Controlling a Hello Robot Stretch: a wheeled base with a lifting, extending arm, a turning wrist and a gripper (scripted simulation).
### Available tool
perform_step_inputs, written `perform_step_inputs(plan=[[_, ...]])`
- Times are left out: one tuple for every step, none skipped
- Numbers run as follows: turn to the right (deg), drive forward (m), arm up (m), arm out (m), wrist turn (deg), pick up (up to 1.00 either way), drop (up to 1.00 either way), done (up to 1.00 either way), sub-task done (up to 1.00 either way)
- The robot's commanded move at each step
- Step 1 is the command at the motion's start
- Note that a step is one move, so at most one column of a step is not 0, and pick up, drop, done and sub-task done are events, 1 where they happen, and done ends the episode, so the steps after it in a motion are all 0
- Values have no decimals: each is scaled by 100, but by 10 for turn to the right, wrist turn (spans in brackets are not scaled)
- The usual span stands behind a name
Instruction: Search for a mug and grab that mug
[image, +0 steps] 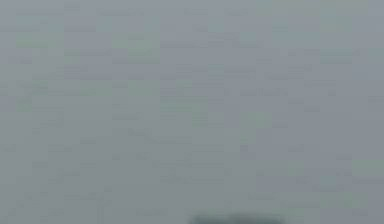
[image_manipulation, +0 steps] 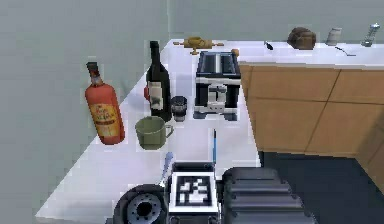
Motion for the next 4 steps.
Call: perform_step_inputs(plan=[[0,0,0,24,0,0,0,0,0],[0,0,0,0,450,0,0,0,0],[0,0,0,0,450,0,0,0,0],[0,0,0,0,450,0,0,0,0]])
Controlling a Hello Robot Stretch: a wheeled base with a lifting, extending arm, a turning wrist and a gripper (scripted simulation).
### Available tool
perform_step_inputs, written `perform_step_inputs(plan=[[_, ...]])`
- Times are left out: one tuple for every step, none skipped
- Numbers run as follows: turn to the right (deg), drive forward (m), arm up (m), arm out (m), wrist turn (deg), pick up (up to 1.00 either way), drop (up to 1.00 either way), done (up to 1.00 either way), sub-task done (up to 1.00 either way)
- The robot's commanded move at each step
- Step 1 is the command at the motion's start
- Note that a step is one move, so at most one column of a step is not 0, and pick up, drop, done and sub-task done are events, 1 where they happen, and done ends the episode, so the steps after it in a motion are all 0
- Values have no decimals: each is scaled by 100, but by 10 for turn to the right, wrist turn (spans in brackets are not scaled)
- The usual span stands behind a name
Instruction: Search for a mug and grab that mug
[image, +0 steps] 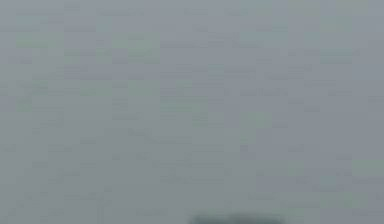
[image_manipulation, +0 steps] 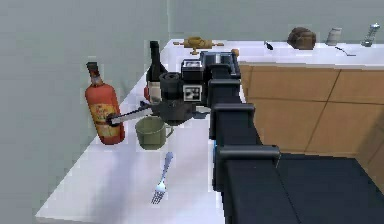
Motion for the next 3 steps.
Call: perform_step_inputs(plan=[[0,0,0,0,240,0,0,0,0],[0,0,-16,0,0,0,0,0,0],[0,0,0,0,0,100,0,0,0]])
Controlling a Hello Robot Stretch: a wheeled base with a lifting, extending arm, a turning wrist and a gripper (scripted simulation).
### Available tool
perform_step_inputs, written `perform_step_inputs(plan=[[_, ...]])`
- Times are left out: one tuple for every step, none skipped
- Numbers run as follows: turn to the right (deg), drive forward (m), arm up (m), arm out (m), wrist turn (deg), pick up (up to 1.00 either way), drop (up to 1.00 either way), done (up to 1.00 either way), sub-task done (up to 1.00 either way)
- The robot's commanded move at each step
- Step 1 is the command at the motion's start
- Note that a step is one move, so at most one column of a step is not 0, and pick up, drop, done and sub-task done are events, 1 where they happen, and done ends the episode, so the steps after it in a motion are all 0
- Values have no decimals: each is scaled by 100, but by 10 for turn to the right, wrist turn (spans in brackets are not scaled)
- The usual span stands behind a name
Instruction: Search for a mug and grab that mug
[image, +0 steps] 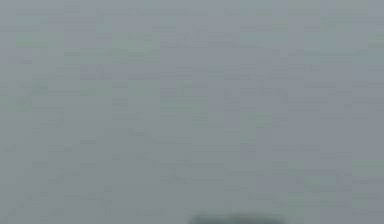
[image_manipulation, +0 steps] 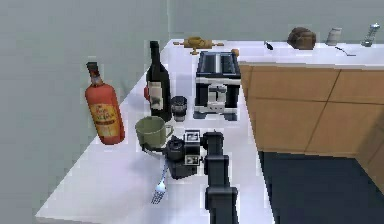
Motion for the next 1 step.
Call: perform_step_inputs(plan=[[0,0,10,0,0,0,0,0,0]])
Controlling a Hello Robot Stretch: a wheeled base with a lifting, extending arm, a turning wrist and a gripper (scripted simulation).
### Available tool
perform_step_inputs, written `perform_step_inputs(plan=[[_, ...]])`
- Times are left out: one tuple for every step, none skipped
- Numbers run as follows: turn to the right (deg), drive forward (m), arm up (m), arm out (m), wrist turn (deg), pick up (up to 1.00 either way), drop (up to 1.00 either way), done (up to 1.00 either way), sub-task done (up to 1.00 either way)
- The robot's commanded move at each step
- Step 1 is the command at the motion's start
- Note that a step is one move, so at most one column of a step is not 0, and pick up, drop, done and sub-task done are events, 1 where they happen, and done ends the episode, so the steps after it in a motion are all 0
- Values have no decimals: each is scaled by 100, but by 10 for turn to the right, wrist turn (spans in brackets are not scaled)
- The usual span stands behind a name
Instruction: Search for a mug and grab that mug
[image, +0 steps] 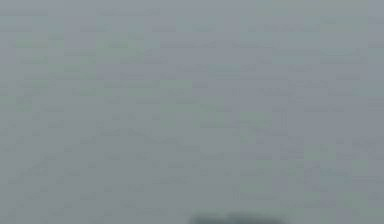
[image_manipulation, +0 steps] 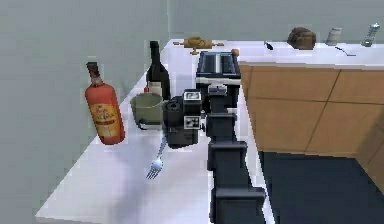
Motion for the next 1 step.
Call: perform_step_inputs(plan=[[0,0,0,0,0,0,0,100,0]])
